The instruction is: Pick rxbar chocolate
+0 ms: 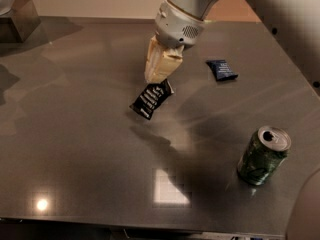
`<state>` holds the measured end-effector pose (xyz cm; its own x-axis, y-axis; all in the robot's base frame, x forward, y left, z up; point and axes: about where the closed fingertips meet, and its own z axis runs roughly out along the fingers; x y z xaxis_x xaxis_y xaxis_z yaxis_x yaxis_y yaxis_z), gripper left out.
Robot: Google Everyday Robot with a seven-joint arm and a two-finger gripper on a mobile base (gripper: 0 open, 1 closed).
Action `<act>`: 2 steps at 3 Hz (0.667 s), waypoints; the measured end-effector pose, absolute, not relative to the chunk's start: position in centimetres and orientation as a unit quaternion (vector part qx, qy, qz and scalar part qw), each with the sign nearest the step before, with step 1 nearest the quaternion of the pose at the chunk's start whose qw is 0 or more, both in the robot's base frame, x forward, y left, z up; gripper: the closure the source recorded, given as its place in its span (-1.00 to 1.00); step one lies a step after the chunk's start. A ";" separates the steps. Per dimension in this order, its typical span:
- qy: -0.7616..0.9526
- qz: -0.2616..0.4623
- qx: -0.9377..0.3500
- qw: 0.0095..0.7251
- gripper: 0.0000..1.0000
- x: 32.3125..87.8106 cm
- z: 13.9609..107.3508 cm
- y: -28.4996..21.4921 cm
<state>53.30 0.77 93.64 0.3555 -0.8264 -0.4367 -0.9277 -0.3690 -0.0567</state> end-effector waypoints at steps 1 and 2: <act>0.544 0.176 -0.801 0.178 1.00 53.2 96.6 0.3; 0.545 0.175 -0.790 0.220 1.00 53.8 99.0 0.6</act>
Offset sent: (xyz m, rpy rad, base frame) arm -0.0498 -0.0496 0.0706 0.0298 0.0841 0.0290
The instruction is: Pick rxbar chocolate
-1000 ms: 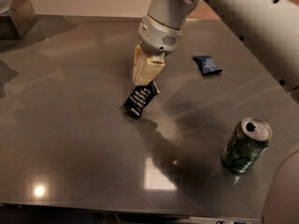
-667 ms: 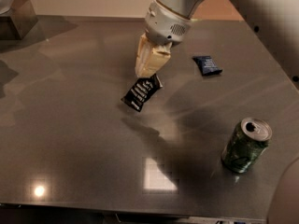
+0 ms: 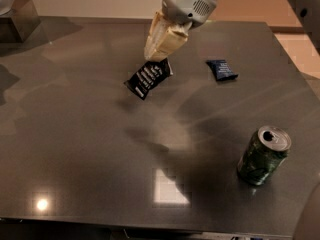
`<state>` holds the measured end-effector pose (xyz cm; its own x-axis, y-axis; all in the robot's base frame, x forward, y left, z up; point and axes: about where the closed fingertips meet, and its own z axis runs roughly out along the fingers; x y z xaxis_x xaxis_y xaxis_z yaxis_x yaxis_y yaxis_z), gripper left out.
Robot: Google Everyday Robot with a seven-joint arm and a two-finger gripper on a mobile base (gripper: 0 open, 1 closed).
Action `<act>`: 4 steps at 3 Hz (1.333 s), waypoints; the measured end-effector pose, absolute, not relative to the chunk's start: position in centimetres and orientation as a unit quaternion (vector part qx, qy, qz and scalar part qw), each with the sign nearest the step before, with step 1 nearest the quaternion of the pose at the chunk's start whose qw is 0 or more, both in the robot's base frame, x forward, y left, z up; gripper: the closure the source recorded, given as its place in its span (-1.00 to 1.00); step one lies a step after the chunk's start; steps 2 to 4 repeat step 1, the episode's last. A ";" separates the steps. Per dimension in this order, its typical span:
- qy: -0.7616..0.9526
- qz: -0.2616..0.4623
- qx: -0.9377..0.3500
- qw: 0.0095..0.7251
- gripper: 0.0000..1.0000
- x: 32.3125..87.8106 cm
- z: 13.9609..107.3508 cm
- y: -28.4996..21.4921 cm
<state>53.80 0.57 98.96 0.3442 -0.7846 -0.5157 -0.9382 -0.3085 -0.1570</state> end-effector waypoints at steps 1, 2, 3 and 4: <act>0.546 0.171 -0.786 0.233 1.00 54.4 99.1 1.1; 0.546 0.171 -0.786 0.233 1.00 54.4 99.1 1.1; 0.546 0.171 -0.786 0.233 1.00 54.4 99.1 1.1; 0.546 0.171 -0.786 0.233 1.00 54.4 99.1 1.1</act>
Offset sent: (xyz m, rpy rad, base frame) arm 0.0000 0.0000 0.0000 0.0000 0.0000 0.0000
